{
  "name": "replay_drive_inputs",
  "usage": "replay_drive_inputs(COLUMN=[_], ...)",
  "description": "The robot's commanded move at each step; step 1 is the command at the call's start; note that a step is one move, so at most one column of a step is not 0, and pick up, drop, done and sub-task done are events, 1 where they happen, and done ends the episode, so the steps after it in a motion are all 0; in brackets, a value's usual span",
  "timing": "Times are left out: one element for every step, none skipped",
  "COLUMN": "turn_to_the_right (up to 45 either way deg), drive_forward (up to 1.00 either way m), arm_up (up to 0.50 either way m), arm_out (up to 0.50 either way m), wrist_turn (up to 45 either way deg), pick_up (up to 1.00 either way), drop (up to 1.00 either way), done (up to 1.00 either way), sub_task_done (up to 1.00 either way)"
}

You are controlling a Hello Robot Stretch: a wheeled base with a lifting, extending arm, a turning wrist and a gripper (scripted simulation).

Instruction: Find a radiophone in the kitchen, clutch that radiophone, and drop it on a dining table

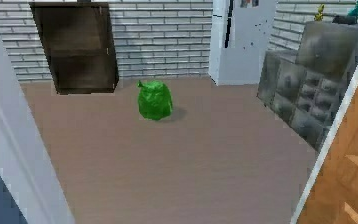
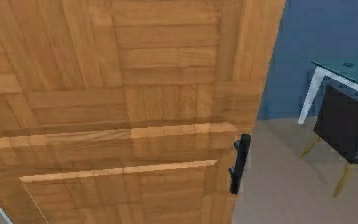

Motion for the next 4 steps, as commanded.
replay_drive_inputs(turn_to_the_right=[0.0, -6.0, 0.0, -45.0], drive_forward=[0.10, 0.00, 0.75, 0.00], arm_up=[0.00, 0.00, 0.00, 0.00], arm_out=[0.00, 0.00, 0.00, 0.00], wrist_turn=[0.0, 0.0, 0.0, 0.0], pick_up=[0.00, 0.00, 0.00, 0.00], drop=[0.00, 0.00, 0.00, 0.00], done=[0.00, 0.00, 0.00, 0.00], sub_task_done=[0.00, 0.00, 0.00, 0.00])
